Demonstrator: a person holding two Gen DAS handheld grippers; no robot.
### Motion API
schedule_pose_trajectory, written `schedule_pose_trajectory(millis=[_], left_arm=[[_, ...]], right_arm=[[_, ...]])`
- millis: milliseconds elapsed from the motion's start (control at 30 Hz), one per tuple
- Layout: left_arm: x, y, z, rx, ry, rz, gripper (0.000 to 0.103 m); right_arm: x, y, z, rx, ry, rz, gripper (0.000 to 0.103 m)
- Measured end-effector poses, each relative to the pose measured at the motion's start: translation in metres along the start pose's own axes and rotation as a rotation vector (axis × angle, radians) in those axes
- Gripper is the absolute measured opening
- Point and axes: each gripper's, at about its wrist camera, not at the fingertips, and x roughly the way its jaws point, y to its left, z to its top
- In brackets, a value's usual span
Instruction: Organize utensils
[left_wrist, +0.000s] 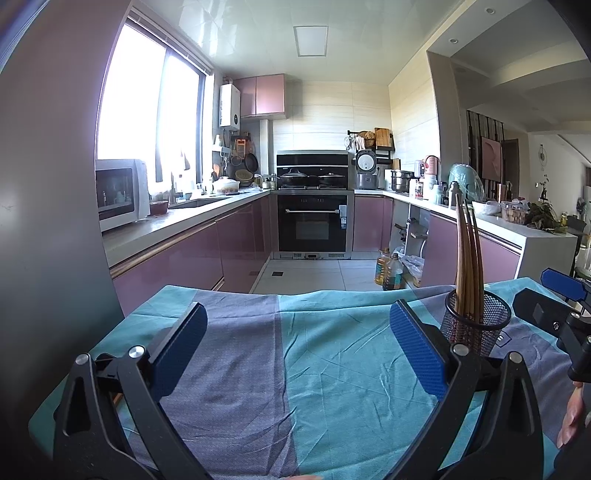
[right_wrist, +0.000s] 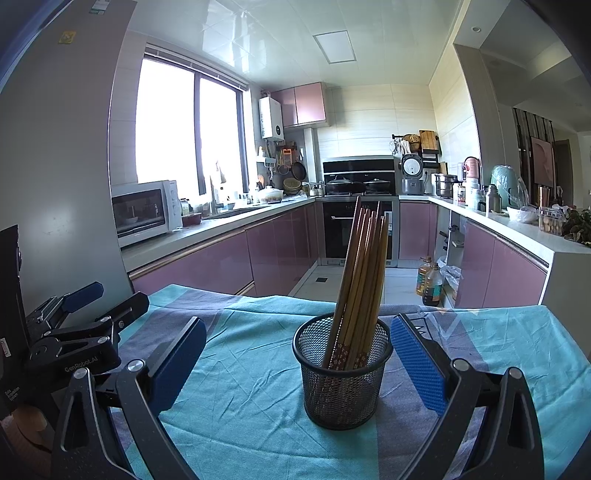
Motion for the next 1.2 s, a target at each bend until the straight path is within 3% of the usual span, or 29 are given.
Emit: schedule_pose_trajectory(millis=[1200], left_arm=[[0.0027,0.0007,-0.0088,-0.007,0.017,-0.003,0.097]], right_arm=[[0.0023,0.0011,-0.0009,0.012,0.005,-0.001,0.096]])
